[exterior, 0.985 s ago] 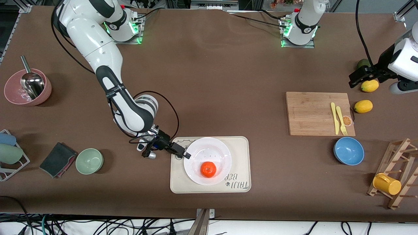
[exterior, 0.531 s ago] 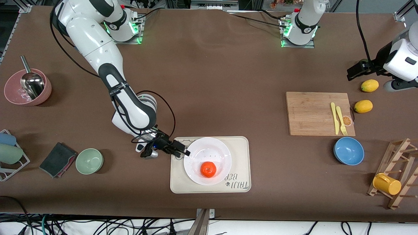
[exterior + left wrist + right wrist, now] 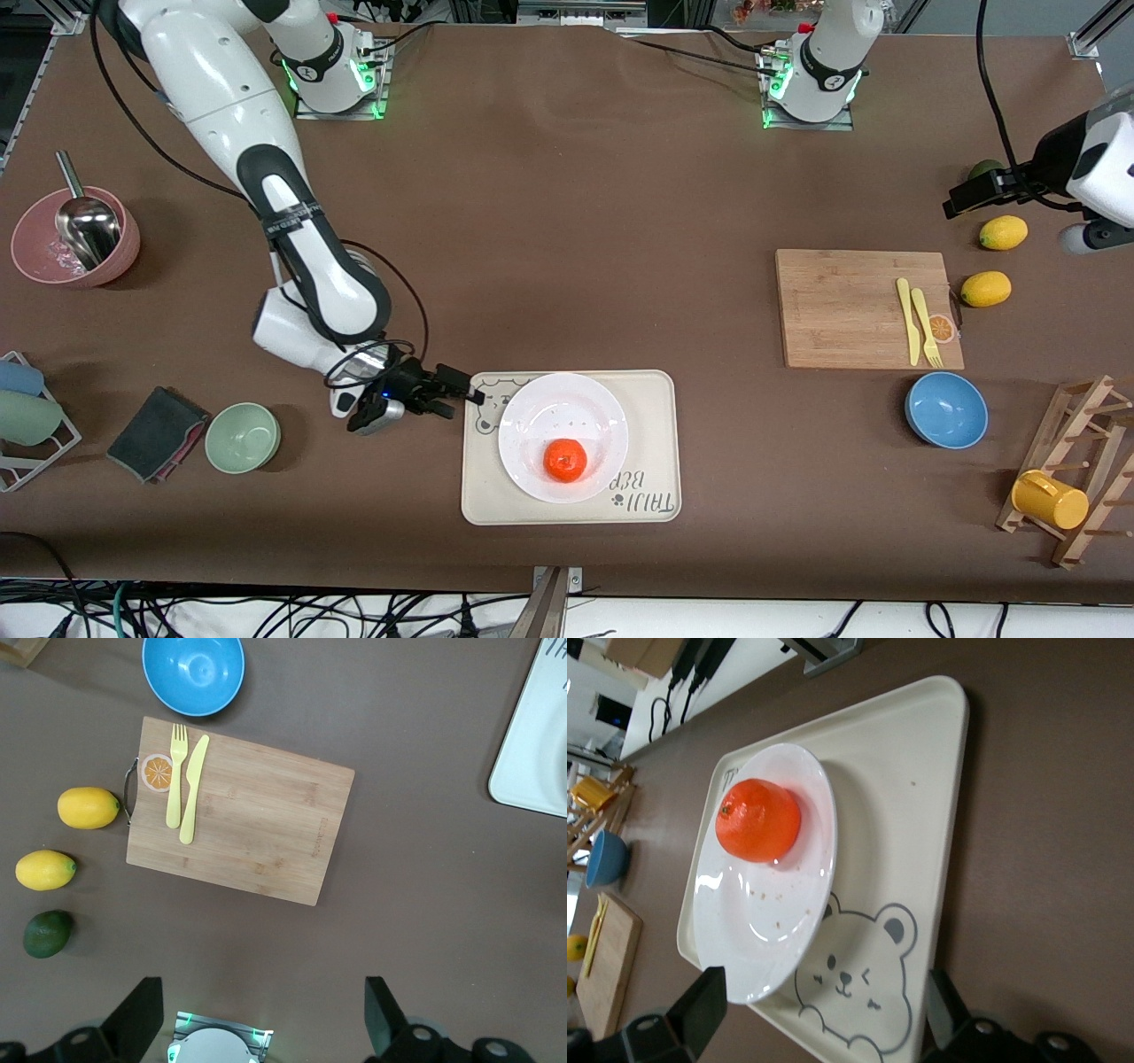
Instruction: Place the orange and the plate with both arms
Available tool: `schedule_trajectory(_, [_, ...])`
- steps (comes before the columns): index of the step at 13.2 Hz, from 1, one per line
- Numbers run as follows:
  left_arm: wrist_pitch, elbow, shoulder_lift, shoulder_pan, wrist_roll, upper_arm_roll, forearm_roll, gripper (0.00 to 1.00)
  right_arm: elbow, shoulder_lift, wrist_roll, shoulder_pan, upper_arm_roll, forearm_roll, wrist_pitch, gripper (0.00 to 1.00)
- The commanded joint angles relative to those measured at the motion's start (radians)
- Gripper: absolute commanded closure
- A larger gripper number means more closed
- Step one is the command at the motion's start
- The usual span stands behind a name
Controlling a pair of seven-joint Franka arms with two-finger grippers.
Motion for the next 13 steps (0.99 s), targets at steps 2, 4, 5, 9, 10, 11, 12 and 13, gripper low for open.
schedule_trajectory(2, [0.027, 0.008, 0.001, -0.004, 0.011, -0.008, -0.013, 0.00, -0.048, -0.107, 0.092, 0.005, -0.130, -0.238, -0.252, 0.00])
schedule_trajectory(4, [0.069, 0.003, 0.001, -0.003, 0.011, -0.008, -0.013, 0.00, -0.025, -0.157, 0.159, 0.005, -0.196, -0.398, -0.424, 0.00])
schedule_trajectory(5, [0.085, -0.002, 0.001, -0.003, 0.011, -0.008, -0.012, 0.00, 0.005, -0.180, 0.201, 0.003, -0.226, -0.472, -0.526, 0.00])
schedule_trajectory(9, [0.096, -0.005, -0.001, -0.004, 0.008, -0.010, -0.012, 0.00, 0.162, -0.206, 0.310, 0.011, -0.272, -0.725, -0.846, 0.00])
schedule_trajectory(10, [0.096, -0.011, -0.001, -0.004, 0.008, -0.011, -0.012, 0.00, 0.194, -0.216, 0.353, 0.011, -0.267, -0.812, -0.929, 0.00])
schedule_trajectory(11, [0.096, -0.011, -0.001, -0.004, 0.008, -0.011, -0.012, 0.00, 0.214, -0.229, 0.389, 0.015, -0.264, -0.868, -0.990, 0.00])
schedule_trajectory(12, [0.096, -0.012, -0.001, -0.004, 0.008, -0.011, -0.012, 0.00, 0.219, -0.249, 0.432, 0.026, -0.260, -0.917, -1.030, 0.00])
schedule_trajectory(13, [0.096, -0.012, -0.001, -0.004, 0.008, -0.011, -0.012, 0.00, 0.217, -0.269, 0.475, 0.040, -0.261, -0.960, -1.047, 0.00])
